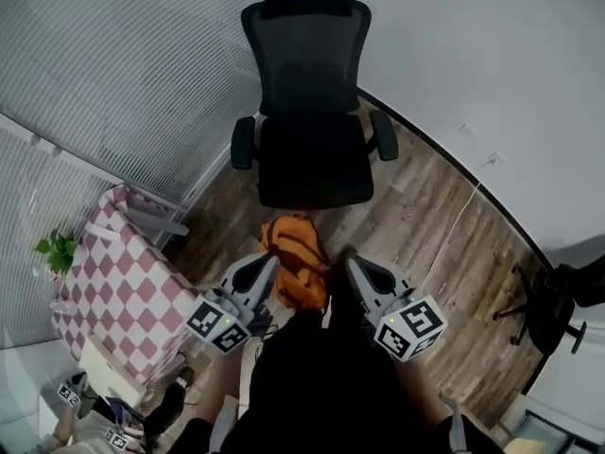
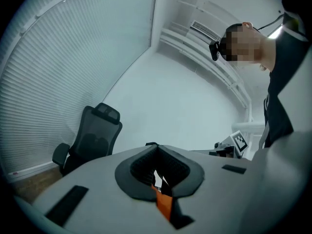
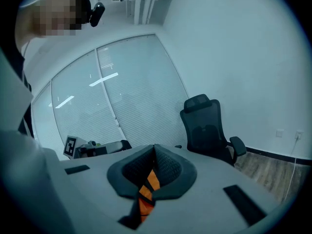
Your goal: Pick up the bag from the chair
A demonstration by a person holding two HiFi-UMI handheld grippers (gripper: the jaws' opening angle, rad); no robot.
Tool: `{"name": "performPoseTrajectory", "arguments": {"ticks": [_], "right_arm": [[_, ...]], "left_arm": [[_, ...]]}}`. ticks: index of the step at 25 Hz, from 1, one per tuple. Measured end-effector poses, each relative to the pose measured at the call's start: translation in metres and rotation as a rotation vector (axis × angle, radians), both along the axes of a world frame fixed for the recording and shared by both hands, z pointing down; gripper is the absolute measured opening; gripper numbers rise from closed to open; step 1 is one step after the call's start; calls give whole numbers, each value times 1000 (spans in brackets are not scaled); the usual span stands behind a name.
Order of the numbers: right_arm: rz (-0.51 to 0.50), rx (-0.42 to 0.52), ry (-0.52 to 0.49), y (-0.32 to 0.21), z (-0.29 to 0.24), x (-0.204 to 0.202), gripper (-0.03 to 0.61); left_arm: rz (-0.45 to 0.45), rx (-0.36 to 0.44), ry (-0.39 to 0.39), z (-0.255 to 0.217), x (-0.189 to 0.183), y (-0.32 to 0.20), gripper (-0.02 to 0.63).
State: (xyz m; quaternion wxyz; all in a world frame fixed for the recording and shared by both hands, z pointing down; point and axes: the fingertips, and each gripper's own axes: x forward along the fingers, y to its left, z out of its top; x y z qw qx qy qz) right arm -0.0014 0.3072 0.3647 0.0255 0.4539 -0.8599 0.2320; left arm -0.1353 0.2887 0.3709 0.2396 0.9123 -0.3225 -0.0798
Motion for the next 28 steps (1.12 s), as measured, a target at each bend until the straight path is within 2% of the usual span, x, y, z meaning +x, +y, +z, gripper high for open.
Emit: {"name": "performPoseTrajectory", "arguments": {"ticks": [6, 11, 18, 28], "right_arm": [[21, 33, 3, 19, -7, 14, 18], [-24, 102, 7, 31, -30, 26, 18], [-63, 210, 45, 56, -73, 77, 18], [-87, 229, 8, 108, -72, 136, 18]], "left_arm": [[-13, 50, 0, -28, 5, 30, 34], [-29, 99, -73, -58, 30, 58, 34], [-95, 116, -32, -94, 73, 90, 34], [-128, 120, 7, -106, 128, 156, 34]]}}
